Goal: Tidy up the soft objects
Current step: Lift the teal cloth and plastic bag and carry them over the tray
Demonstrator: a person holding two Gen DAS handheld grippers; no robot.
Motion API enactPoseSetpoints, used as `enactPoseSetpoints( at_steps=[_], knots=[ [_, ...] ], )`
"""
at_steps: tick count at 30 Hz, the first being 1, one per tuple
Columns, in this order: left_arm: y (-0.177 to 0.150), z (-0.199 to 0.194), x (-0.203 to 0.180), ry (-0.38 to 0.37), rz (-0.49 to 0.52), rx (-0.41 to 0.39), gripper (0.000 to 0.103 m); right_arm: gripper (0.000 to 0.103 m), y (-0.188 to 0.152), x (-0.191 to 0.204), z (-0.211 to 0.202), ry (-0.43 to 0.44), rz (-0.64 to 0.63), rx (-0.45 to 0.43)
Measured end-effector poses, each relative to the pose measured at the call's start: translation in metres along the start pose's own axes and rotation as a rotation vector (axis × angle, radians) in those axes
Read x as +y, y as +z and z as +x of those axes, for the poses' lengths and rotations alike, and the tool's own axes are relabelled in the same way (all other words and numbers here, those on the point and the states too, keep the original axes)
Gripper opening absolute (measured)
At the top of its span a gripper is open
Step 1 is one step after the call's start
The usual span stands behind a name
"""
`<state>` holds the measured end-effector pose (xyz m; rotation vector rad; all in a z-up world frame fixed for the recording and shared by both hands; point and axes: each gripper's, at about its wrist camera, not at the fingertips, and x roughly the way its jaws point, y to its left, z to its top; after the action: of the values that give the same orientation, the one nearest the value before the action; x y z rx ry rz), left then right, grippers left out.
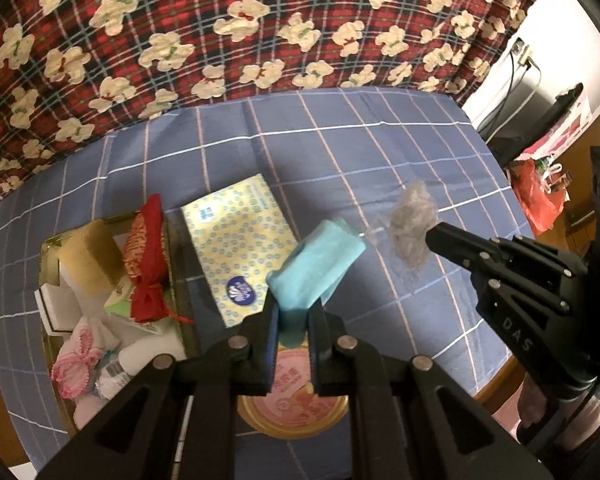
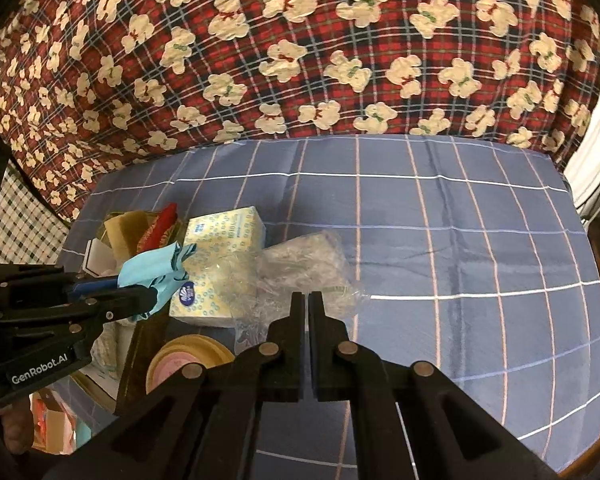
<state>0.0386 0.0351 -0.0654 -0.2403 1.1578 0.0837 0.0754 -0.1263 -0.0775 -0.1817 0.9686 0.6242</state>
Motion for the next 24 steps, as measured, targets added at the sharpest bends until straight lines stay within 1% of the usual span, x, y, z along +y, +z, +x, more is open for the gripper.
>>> enactPoseSetpoints(
  at_steps=[12, 24],
  knots=[
    [-0.004, -0.002, 0.032, 0.023, -0.043, 0.005, 0.010, 0.002, 0.012, 0.030, 0.019, 0.039, -0.044, 0.017],
    [-0.011, -0.008, 0.054, 0.034, -0.078, -0.002, 0.010, 0.002, 0.018, 0.057, 0.030, 0.064, -0.087, 0.031]
  ],
)
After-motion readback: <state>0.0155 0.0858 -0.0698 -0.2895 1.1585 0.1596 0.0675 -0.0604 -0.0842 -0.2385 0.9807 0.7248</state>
